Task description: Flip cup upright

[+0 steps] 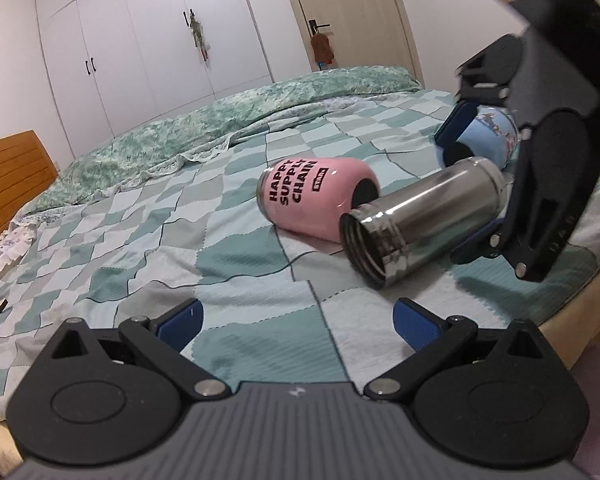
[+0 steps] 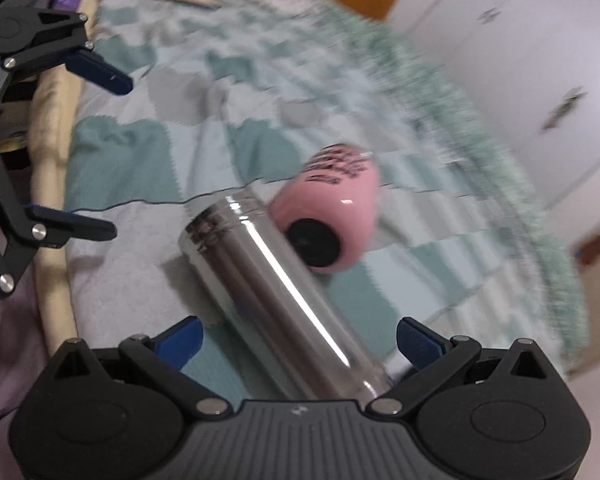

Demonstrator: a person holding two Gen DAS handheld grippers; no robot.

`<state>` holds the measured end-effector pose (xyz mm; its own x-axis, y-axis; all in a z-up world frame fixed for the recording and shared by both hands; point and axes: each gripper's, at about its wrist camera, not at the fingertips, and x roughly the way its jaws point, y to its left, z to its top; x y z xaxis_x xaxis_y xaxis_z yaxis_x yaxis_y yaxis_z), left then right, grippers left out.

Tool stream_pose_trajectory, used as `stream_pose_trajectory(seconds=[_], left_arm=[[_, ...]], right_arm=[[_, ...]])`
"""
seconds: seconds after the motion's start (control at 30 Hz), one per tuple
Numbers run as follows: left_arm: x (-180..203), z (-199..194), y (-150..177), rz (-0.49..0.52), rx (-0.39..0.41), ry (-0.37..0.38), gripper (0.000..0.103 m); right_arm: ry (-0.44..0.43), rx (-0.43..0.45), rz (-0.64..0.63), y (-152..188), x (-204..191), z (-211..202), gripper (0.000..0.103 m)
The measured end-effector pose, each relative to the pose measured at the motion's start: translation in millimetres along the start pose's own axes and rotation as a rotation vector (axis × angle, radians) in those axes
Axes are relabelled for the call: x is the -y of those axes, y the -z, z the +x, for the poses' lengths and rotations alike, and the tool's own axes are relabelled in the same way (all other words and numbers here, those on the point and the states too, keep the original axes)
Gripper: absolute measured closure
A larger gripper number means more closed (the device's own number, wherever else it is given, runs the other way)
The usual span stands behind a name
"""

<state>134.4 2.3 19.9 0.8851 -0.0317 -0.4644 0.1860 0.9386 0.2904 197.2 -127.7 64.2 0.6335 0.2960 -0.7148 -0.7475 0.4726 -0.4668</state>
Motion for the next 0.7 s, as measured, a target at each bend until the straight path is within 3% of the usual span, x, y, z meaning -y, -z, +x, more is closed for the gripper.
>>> stream_pose_trajectory(seconds=[0.1, 0.13, 0.2, 0.37, 0.53, 0.7], left_arm=[[-6.4, 1.1, 1.1, -0.011, 0.000, -0.003, 0.000], [-8.9, 1.0, 2.1, -0.020, 0.001, -0.004, 0.000], [-12.8, 0.8, 4.0, -0.033, 0.002, -0.004, 0.000], [-20.3, 0.5, 8.6, -0.042, -0.002, 0.006, 0.000], [-24.0, -2.7, 9.1, -0.054, 0.017, 0.030, 0.000], [-27.4, -6.8, 9.5, -0.061, 0.026, 0.048, 0.000]], right_arm=[[-0.085, -0.067, -0.004, -6.6, 13.5, 26.2, 0.002], [-0.115, -0.097, 0.022, -6.5, 18.8, 35.5, 0.009], [-0.179, -0.137, 0.106, -5.8, 30.6, 46.7, 0.011], [-0.252, -0.212, 0.264, 0.6, 38.8, 34.9, 0.029], [-0.272, -0.260, 0.581, 19.6, 37.2, 9.3, 0.041], [-0.300, -0.237, 0.933, 41.5, 25.0, -10.0, 0.042]])
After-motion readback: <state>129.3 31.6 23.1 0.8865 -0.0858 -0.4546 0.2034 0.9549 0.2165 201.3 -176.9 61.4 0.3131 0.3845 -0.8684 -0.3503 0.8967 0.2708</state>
